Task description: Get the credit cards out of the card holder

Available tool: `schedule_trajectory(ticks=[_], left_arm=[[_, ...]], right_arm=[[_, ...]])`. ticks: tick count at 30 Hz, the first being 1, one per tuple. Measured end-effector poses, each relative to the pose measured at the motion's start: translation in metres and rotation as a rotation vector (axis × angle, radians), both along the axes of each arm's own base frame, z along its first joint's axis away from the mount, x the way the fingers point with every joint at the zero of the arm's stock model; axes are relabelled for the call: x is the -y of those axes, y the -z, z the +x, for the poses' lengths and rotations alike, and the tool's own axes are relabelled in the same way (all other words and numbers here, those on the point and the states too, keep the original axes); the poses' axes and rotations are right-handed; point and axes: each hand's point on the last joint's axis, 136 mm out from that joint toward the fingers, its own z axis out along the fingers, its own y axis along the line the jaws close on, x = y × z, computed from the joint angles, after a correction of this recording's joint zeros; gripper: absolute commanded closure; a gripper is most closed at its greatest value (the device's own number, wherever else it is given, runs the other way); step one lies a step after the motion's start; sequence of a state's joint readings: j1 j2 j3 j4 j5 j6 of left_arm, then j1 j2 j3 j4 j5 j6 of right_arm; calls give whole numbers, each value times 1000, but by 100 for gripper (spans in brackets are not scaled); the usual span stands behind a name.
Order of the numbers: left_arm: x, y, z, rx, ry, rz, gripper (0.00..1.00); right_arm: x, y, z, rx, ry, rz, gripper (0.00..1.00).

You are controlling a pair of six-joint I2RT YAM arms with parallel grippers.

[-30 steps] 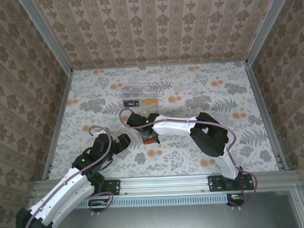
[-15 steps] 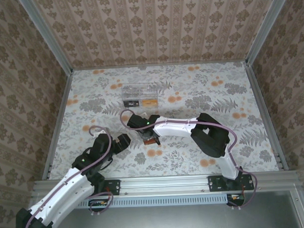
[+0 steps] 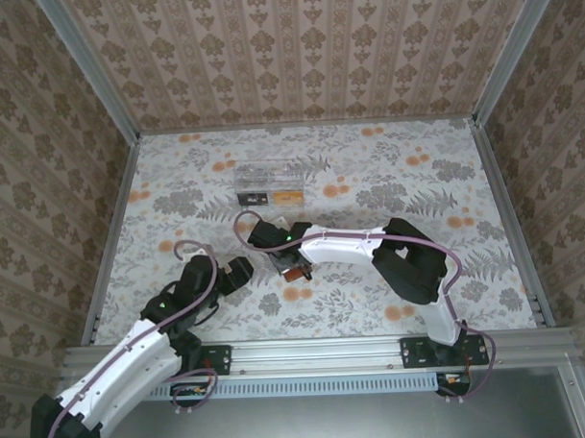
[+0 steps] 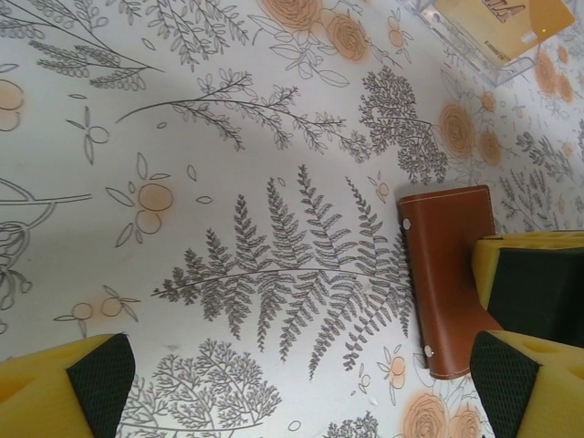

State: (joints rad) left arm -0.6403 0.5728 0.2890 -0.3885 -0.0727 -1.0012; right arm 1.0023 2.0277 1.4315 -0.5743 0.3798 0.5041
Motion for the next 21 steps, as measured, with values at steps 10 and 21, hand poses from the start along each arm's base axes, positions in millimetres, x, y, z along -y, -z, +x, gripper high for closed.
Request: schedule_trajectory(ticks=[10, 21], left_arm=[[43, -5, 11, 0, 68, -118, 56], [64, 16, 20, -73, 72, -150, 100]], right_arm=[[3, -10, -8, -18, -7, 34, 100], [13, -9, -16, -29, -8, 27, 100]])
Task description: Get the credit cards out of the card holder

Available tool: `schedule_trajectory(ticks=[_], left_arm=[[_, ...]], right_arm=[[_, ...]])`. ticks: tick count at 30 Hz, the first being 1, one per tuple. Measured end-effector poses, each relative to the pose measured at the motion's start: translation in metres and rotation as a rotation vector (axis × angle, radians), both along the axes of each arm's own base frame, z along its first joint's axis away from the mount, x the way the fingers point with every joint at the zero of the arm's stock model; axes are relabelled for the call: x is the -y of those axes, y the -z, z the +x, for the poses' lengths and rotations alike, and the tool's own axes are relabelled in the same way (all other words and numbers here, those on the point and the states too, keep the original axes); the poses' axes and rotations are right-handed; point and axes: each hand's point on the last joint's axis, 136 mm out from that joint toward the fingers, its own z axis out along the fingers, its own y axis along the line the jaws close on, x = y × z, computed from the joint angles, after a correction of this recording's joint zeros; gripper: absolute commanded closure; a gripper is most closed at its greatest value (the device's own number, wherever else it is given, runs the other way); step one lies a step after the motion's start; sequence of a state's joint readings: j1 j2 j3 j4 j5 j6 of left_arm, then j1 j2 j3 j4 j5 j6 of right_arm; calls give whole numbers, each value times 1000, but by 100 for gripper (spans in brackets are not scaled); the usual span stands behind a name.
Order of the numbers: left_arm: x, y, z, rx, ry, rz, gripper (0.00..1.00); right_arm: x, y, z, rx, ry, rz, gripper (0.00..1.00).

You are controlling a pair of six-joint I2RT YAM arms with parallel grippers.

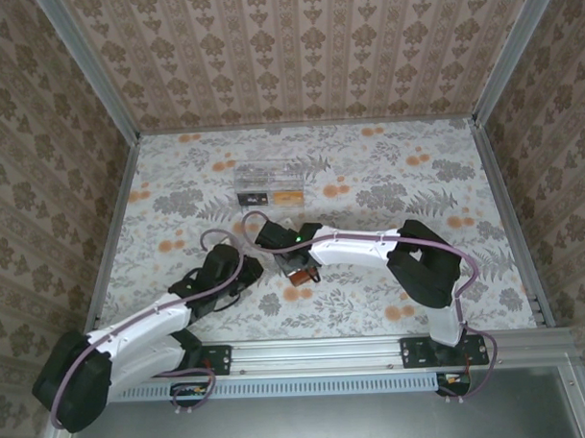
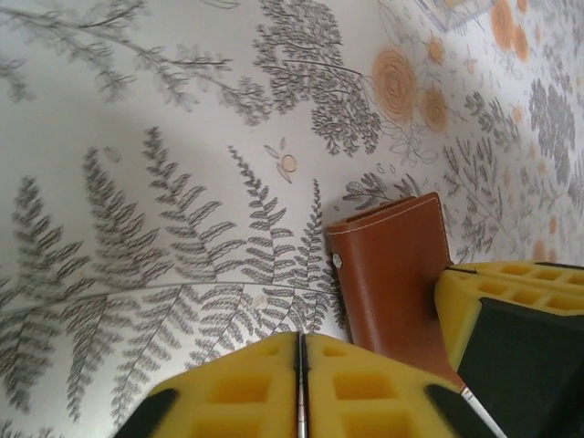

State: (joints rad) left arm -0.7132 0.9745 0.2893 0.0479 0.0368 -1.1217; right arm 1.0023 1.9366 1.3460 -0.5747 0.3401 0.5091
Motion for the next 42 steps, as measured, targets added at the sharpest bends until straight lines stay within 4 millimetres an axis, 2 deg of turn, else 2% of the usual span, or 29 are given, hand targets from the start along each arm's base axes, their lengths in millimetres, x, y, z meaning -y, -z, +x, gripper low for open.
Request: schedule_trajectory(ticks=[10, 16, 25, 35, 42], left_arm=[[37, 12, 21, -48, 17, -92, 100], [56, 14, 32, -55, 26, -147, 100], [63, 28, 31, -97, 6, -110, 100], [77, 32, 35, -122, -1, -83, 100], [83, 34, 38, -132, -6, -93, 100]], right_arm=[[-7, 5, -1, -20, 11, 56, 100], [-1, 8, 4, -35, 30, 66, 100], [2, 8, 7, -32, 50, 82, 100], [22, 6, 9, -22, 91, 100, 100], [32, -5, 6, -3, 97, 121, 100]])
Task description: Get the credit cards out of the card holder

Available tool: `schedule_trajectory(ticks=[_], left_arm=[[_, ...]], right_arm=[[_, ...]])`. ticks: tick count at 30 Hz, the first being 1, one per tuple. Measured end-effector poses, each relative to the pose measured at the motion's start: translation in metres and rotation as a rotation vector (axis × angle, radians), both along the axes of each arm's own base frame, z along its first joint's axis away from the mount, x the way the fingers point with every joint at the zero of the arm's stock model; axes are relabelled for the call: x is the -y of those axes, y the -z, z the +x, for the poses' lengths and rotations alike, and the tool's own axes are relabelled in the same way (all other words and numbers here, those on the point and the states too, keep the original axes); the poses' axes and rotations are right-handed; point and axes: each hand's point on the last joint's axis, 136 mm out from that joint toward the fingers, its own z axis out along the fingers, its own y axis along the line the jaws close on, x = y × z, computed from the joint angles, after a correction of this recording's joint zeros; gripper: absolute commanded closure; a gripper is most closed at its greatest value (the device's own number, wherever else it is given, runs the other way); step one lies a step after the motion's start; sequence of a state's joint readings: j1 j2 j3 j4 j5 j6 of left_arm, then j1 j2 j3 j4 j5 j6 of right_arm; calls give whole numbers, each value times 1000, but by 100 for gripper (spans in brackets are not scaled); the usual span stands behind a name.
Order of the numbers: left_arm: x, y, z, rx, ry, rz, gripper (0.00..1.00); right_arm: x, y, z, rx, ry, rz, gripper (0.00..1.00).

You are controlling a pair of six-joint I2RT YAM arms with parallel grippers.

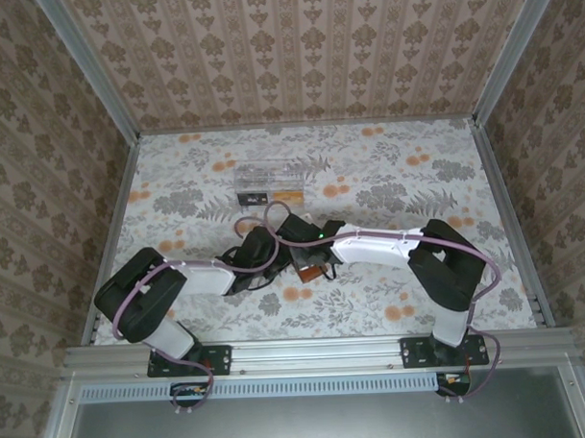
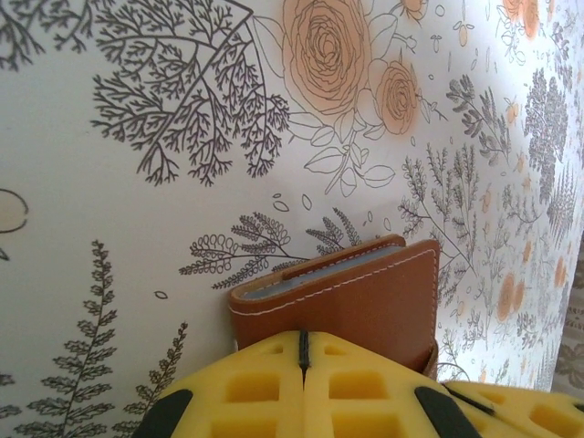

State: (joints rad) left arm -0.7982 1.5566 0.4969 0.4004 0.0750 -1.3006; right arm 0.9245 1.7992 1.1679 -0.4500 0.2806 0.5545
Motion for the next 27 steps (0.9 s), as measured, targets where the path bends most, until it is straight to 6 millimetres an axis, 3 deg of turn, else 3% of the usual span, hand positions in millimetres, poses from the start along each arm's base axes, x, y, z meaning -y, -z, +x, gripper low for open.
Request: schedule_trajectory(ticks=[13, 16, 21, 24, 27], left_arm=[[6, -2, 4, 0, 27, 14, 100], [8, -4, 3, 5, 66, 43, 79], [-4, -23, 1, 26, 104, 109, 28], [-26, -42, 4, 57, 84, 154, 11], [-55, -64, 11, 102, 30, 185, 3]], right_arm=[[33, -17, -2, 21, 48, 24, 100], [31, -24, -6, 17, 36, 58, 100], [22, -42, -10, 16, 14, 134, 100], [15, -53, -12, 11, -2, 180, 100], [6, -65, -12, 6, -18, 230, 100]])
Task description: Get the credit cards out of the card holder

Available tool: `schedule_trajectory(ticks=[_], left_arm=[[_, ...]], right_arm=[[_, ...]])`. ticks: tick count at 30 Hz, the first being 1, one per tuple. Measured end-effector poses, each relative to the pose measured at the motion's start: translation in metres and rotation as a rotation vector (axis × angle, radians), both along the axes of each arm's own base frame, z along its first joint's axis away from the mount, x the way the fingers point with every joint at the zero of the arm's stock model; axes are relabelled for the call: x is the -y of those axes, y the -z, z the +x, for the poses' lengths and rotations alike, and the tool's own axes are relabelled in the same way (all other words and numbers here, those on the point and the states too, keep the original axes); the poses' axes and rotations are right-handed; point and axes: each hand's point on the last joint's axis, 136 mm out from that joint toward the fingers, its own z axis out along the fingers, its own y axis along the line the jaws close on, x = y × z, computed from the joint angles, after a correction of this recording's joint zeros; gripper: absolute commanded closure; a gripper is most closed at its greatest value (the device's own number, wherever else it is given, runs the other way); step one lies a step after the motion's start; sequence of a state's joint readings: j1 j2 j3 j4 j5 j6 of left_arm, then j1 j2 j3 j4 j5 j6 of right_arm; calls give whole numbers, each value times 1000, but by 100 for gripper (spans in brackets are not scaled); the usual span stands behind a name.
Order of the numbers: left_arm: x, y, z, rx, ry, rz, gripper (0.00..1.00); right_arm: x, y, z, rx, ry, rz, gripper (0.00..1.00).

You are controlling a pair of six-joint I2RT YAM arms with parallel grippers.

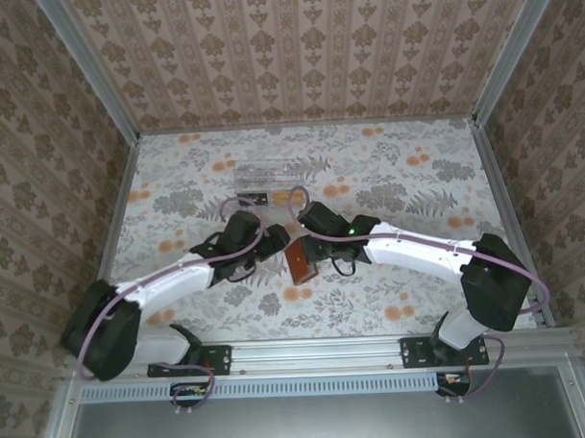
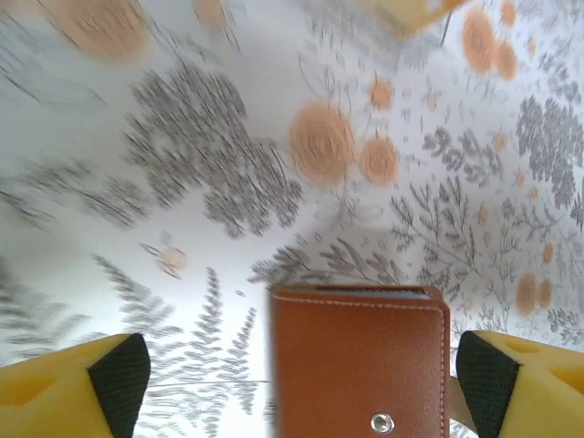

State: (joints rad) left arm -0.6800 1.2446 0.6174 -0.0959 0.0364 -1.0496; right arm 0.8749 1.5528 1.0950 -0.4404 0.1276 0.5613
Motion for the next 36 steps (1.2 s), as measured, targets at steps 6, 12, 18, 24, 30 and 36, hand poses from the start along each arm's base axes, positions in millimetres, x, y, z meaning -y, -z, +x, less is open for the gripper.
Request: schedule_trajectory(ticks=[6, 12, 18, 24, 30, 36], left_arm=[[-50, -29, 1, 91, -90, 17, 1], [-60, -23, -13, 88, -71, 47, 1], [-55, -15, -17, 70, -23, 64, 1], [-39, -3, -29, 49, 65, 100, 2], [-13, -2, -37, 55, 173, 119, 9], [13, -8, -38, 84, 249, 121, 20]], right_arm=[[-14, -23, -2, 3, -19, 104, 100], [-17, -34, -4, 5, -18, 146, 100], [3, -21, -4, 3, 31, 139, 100], [58, 21, 0, -38, 162, 52, 100], [95, 53, -3, -83, 240, -22, 94], [94, 40, -2, -46, 237, 16, 89]])
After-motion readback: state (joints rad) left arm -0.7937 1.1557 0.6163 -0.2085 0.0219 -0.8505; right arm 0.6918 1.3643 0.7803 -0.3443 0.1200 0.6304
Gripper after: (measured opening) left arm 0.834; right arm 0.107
